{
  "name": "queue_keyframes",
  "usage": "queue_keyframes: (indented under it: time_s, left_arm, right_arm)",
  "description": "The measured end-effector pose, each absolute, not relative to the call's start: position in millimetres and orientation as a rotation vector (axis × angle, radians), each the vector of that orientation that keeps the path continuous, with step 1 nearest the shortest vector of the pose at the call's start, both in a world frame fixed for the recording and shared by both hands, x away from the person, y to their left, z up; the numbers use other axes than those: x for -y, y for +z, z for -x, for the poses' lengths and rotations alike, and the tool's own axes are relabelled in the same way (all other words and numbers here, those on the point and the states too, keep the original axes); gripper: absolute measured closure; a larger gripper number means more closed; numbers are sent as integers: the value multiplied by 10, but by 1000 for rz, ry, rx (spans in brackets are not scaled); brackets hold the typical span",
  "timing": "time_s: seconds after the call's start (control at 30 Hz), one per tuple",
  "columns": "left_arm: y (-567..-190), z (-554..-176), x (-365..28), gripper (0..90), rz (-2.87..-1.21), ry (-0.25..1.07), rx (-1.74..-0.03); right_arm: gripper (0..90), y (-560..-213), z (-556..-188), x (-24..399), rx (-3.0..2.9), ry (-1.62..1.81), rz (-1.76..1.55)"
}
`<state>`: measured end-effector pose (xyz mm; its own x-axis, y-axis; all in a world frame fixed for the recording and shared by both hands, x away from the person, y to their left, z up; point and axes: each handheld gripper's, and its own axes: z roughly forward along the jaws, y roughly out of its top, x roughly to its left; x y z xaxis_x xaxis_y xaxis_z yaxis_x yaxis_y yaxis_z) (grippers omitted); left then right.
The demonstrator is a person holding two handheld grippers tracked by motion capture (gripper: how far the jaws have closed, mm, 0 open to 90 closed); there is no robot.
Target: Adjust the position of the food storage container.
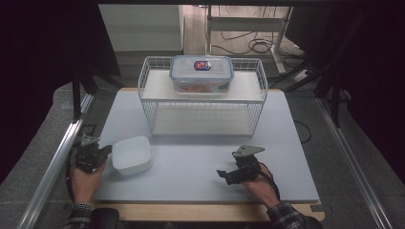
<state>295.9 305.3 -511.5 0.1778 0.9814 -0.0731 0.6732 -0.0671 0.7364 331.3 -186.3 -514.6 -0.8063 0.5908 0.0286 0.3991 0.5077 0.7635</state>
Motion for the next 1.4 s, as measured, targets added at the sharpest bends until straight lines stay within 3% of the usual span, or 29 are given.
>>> queue_keyframes:
  time_s: [0.6, 0.87, 0.93, 1.07, 1.4]
  left_arm:
    - [-5091, -3062, -2331, 899, -1957, 487, -1386]
    - [-5117, -3005, -2333, 899, -2005, 468, -1395]
    - [-5157, -2990, -2310, 899, -2021, 413, -1385]
    - [-5192, -2997, -2212, 899, -2048, 344, -1362]
    - [-5170, -3035, -1882, 899, -2105, 332, -1261]
  right_arm:
    - [70, -5171, -3320, 1857, -2529, 1138, -836]
    - [71, -5154, -3311, 1862, -2521, 1136, -834]
    - [71, -5154, -3313, 1863, -2521, 1134, -835]
    - [71, -5130, -3299, 1868, -2513, 1129, -829]
    - [74, -5078, -3278, 1905, -2509, 1120, -839]
